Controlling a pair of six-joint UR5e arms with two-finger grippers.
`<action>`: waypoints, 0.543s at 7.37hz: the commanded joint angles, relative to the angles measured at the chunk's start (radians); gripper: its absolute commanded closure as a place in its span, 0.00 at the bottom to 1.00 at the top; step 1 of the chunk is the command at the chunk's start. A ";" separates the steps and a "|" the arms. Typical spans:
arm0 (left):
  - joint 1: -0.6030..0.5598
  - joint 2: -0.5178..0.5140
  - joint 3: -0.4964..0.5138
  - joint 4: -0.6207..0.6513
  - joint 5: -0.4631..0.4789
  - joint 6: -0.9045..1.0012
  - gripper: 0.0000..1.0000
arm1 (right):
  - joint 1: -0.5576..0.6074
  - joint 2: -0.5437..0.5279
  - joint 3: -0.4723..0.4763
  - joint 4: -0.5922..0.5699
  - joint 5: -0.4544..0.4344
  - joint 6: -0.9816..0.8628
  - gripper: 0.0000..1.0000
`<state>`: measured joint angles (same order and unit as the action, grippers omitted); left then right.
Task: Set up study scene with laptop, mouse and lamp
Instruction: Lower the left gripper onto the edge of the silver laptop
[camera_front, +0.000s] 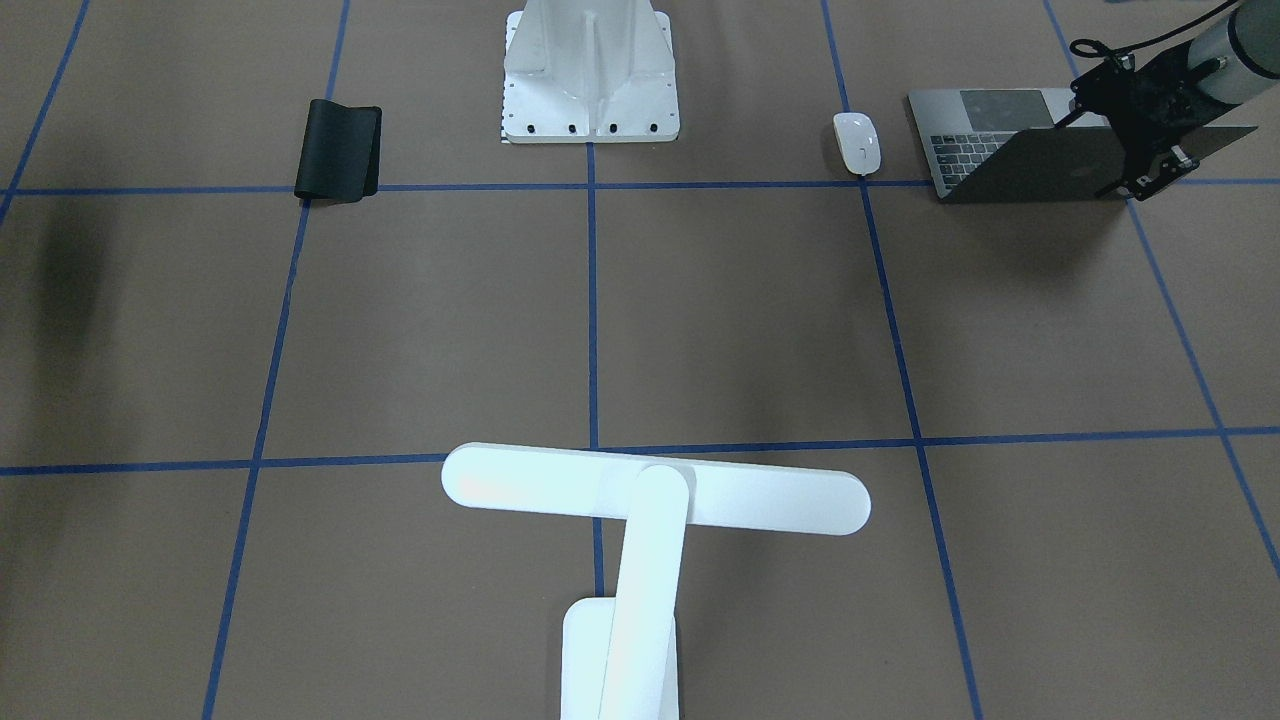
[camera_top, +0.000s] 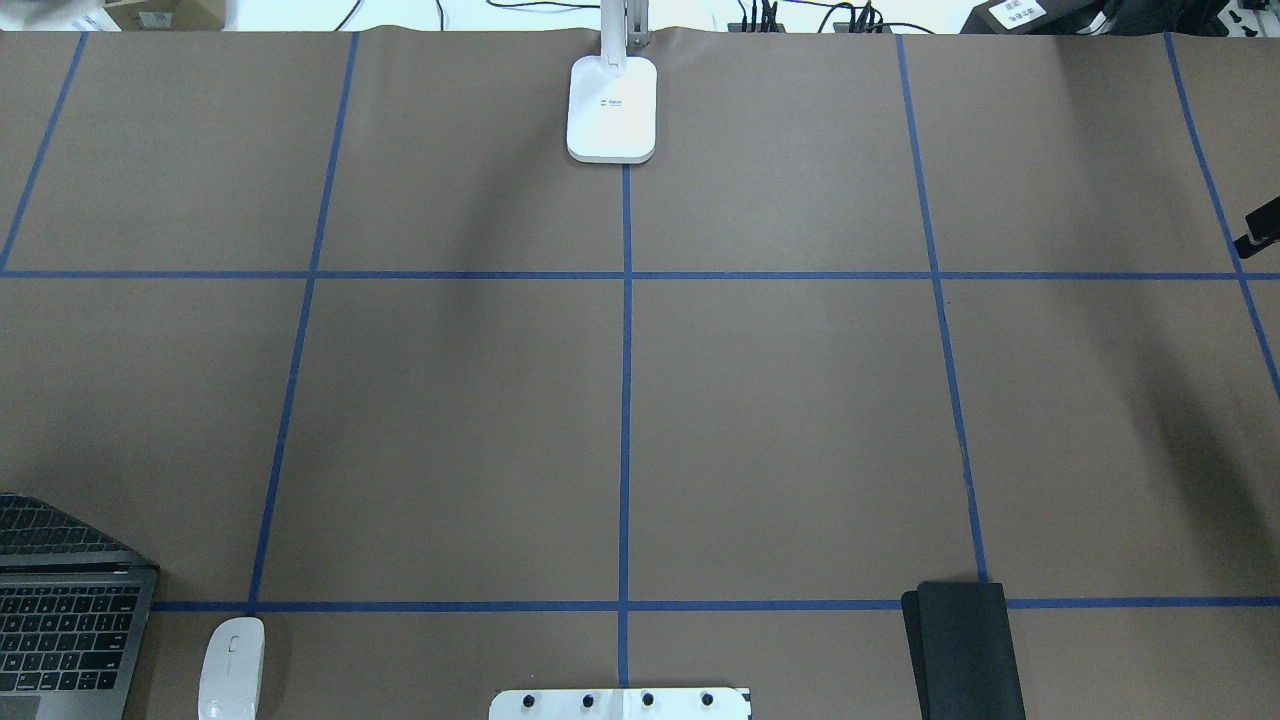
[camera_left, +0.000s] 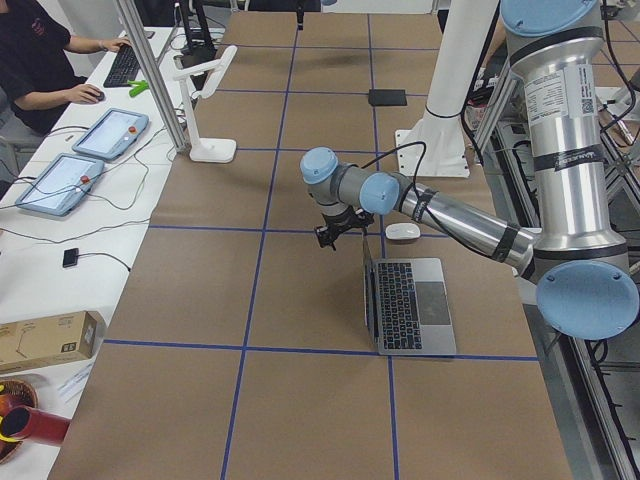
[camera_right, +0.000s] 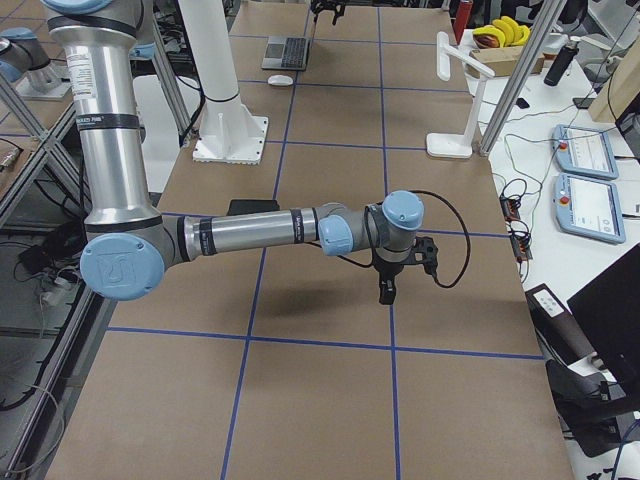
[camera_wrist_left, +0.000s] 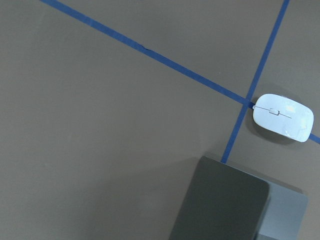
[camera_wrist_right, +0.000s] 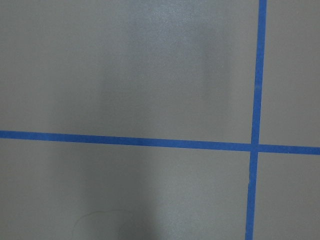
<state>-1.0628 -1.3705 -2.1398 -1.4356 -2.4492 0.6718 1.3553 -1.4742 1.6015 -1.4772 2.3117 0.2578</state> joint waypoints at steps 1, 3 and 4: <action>0.033 0.001 0.000 0.000 0.001 0.000 0.14 | 0.001 0.000 0.000 0.000 0.000 0.000 0.00; 0.043 0.004 -0.018 0.003 -0.004 0.002 0.14 | 0.001 0.000 0.000 0.002 0.000 -0.002 0.00; 0.043 0.028 -0.034 0.001 -0.001 0.003 0.24 | 0.001 0.002 0.000 0.002 0.000 -0.002 0.00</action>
<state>-1.0225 -1.3624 -2.1568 -1.4341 -2.4510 0.6736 1.3560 -1.4734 1.6015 -1.4759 2.3117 0.2564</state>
